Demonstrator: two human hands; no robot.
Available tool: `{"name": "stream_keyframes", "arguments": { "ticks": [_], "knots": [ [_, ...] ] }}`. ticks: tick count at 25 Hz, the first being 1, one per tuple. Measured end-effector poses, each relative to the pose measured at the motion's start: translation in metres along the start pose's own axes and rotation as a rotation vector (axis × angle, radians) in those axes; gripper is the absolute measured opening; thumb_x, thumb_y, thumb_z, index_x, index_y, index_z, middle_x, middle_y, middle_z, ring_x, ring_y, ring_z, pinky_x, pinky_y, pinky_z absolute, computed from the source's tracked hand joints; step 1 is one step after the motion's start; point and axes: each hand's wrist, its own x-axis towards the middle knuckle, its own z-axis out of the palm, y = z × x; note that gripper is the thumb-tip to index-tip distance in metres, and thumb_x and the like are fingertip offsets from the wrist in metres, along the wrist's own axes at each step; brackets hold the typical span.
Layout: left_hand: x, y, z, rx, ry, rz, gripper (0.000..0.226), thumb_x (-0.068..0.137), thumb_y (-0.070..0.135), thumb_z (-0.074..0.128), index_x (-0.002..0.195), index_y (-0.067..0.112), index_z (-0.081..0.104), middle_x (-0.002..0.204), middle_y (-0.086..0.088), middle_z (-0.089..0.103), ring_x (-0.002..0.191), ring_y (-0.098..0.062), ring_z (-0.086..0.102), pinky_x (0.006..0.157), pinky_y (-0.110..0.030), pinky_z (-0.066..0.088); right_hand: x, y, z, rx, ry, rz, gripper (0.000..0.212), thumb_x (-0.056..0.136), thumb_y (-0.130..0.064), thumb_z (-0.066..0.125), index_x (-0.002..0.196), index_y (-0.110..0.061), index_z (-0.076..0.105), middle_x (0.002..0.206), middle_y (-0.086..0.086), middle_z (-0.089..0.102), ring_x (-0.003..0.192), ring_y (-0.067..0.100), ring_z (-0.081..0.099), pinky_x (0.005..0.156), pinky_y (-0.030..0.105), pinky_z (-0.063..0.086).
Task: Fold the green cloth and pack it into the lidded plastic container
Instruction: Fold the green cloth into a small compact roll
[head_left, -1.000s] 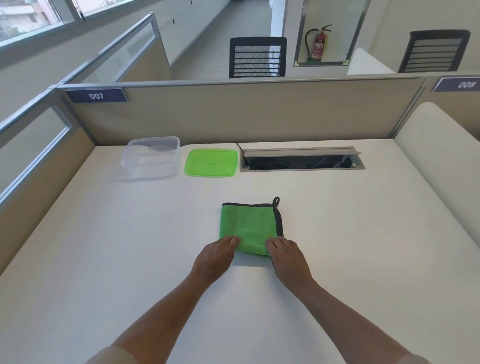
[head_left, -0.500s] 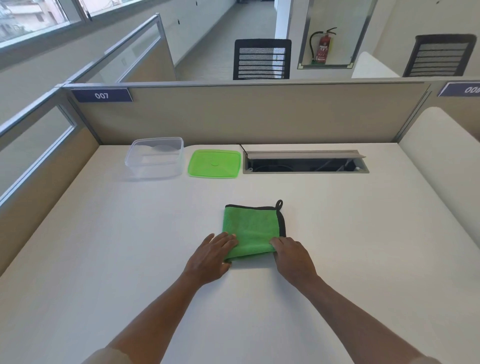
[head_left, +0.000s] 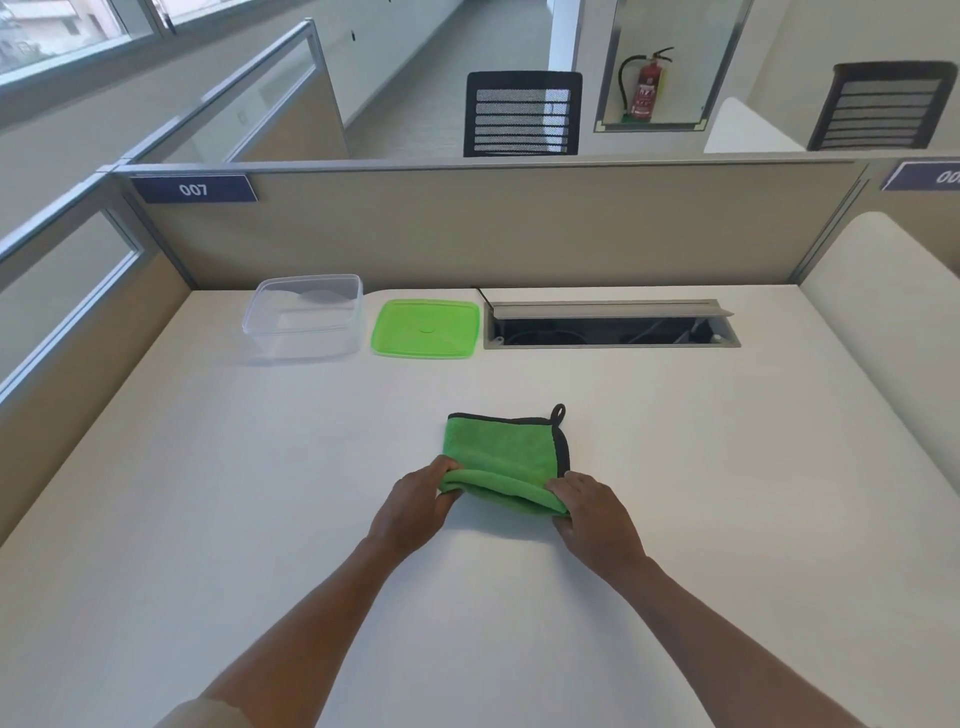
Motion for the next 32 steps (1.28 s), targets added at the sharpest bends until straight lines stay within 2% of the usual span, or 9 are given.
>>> {"name": "stream_keyframes", "arguments": {
  "ticks": [5, 8, 12, 15, 18, 23, 29, 32],
  "knots": [
    [0.012, 0.003, 0.001, -0.126, 0.055, -0.075, 0.014, 0.095, 0.031, 0.058, 0.102, 0.021, 0.053, 0.077, 0.004, 0.063, 0.067, -0.016, 0.055, 0.065, -0.034, 0.048, 0.013, 0.006, -0.013, 0.32, -0.011, 0.219, 0.022, 0.08, -0.023, 0.064, 0.103, -0.021, 0.062, 0.085, -0.006, 0.061, 0.075, 0.015, 0.053, 0.063, 0.027, 0.04],
    [0.021, 0.007, -0.001, -0.159, 0.073, -0.121, 0.012, 0.096, 0.03, 0.056, 0.096, 0.019, 0.051, 0.071, 0.007, 0.058, 0.064, -0.007, 0.052, 0.058, -0.03, 0.04, 0.021, 0.009, -0.015, 0.421, 0.005, 0.267, 0.015, 0.084, -0.024, 0.065, 0.097, -0.022, 0.058, 0.072, -0.005, 0.058, 0.065, 0.015, 0.052, 0.057, 0.027, 0.039],
    [0.028, 0.01, 0.0, -0.218, 0.123, -0.205, 0.018, 0.098, 0.033, 0.053, 0.092, 0.017, 0.05, 0.065, 0.006, 0.055, 0.06, -0.012, 0.05, 0.053, -0.028, 0.035, 0.034, 0.006, -0.016, 0.546, 0.048, 0.34, 0.015, 0.087, -0.024, 0.064, 0.099, -0.021, 0.056, 0.074, 0.001, 0.062, 0.065, 0.018, 0.055, 0.06, 0.03, 0.045],
    [0.037, 0.009, -0.001, -0.244, 0.154, -0.27, 0.026, 0.098, 0.037, 0.051, 0.088, 0.013, 0.047, 0.064, 0.0, 0.053, 0.059, -0.017, 0.048, 0.051, -0.03, 0.034, 0.045, 0.005, -0.017, 0.614, 0.06, 0.399, 0.018, 0.09, -0.026, 0.062, 0.107, -0.022, 0.056, 0.08, 0.0, 0.066, 0.07, 0.01, 0.058, 0.058, 0.018, 0.042],
    [0.048, 0.008, -0.002, -0.232, 0.168, -0.306, 0.033, 0.098, 0.04, 0.051, 0.083, 0.012, 0.043, 0.063, -0.001, 0.052, 0.058, -0.017, 0.047, 0.05, -0.031, 0.033, 0.061, 0.006, -0.016, 0.635, 0.084, 0.438, 0.017, 0.091, -0.029, 0.061, 0.106, -0.022, 0.056, 0.092, -0.001, 0.067, 0.085, 0.013, 0.061, 0.065, 0.021, 0.045],
    [0.065, 0.004, -0.002, -0.204, 0.153, -0.35, 0.038, 0.099, 0.041, 0.049, 0.079, 0.01, 0.042, 0.064, -0.001, 0.051, 0.06, -0.022, 0.045, 0.049, -0.032, 0.031, 0.084, 0.008, -0.013, 0.648, 0.106, 0.487, 0.017, 0.092, -0.035, 0.06, 0.102, -0.023, 0.056, 0.094, 0.002, 0.067, 0.088, 0.019, 0.062, 0.074, 0.037, 0.05],
    [0.079, 0.004, 0.0, -0.201, 0.143, -0.427, 0.039, 0.098, 0.04, 0.05, 0.072, 0.014, 0.036, 0.065, 0.001, 0.046, 0.06, -0.019, 0.039, 0.05, -0.031, 0.029, 0.104, 0.009, -0.011, 0.569, 0.128, 0.551, 0.022, 0.091, -0.044, 0.057, 0.099, -0.023, 0.056, 0.085, -0.007, 0.064, 0.08, 0.019, 0.061, 0.069, 0.038, 0.052],
    [0.084, 0.008, 0.002, -0.186, 0.133, -0.507, 0.038, 0.098, 0.041, 0.05, 0.071, 0.017, 0.036, 0.068, 0.001, 0.048, 0.063, -0.021, 0.044, 0.051, -0.034, 0.029, 0.108, 0.006, -0.011, 0.469, 0.161, 0.596, 0.024, 0.091, -0.047, 0.056, 0.097, -0.024, 0.055, 0.077, -0.009, 0.063, 0.075, 0.02, 0.06, 0.061, 0.032, 0.046]
  ]
}}
